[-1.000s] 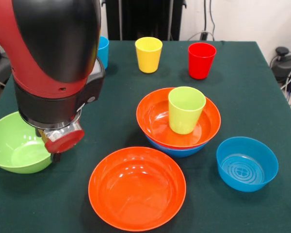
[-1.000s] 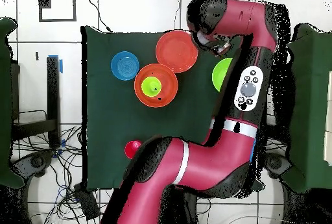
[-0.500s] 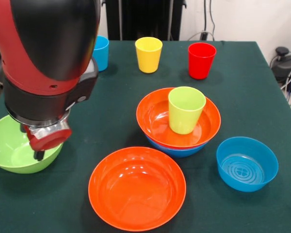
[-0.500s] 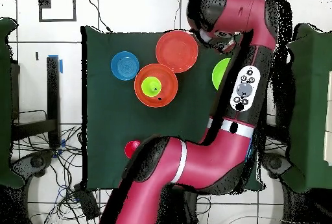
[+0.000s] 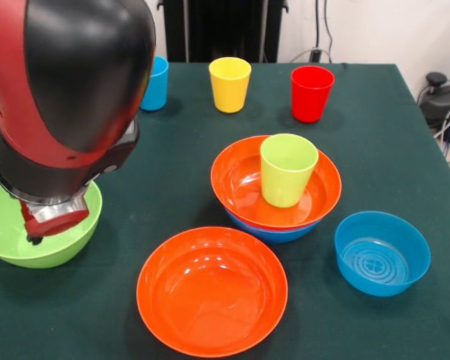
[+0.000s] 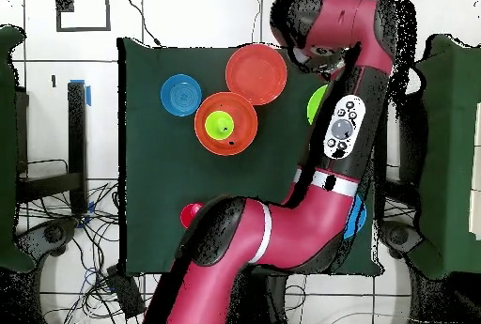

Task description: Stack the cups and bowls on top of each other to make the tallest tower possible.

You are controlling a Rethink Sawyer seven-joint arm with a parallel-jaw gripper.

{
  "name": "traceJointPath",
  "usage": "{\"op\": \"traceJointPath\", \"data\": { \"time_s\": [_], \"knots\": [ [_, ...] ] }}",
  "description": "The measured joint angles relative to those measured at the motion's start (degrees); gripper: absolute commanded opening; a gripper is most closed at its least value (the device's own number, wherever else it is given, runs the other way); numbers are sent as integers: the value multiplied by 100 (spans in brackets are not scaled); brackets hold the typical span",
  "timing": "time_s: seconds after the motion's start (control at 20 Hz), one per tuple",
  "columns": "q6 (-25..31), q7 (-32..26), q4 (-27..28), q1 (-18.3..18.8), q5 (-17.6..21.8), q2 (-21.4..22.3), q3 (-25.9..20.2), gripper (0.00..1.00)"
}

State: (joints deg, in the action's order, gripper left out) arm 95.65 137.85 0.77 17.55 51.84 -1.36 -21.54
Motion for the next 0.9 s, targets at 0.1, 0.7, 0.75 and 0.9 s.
{"op": "traceJointPath", "data": {
  "time_s": [0.1,0.7,0.75,0.9],
  "knots": [
    [55,0,1,7,261,16,-219,100],
    [121,0,-102,395,1879,312,-2361,100],
    [121,0,-119,441,1926,327,-2491,100],
    [121,0,-183,558,2010,368,-2769,100]
  ]
}}
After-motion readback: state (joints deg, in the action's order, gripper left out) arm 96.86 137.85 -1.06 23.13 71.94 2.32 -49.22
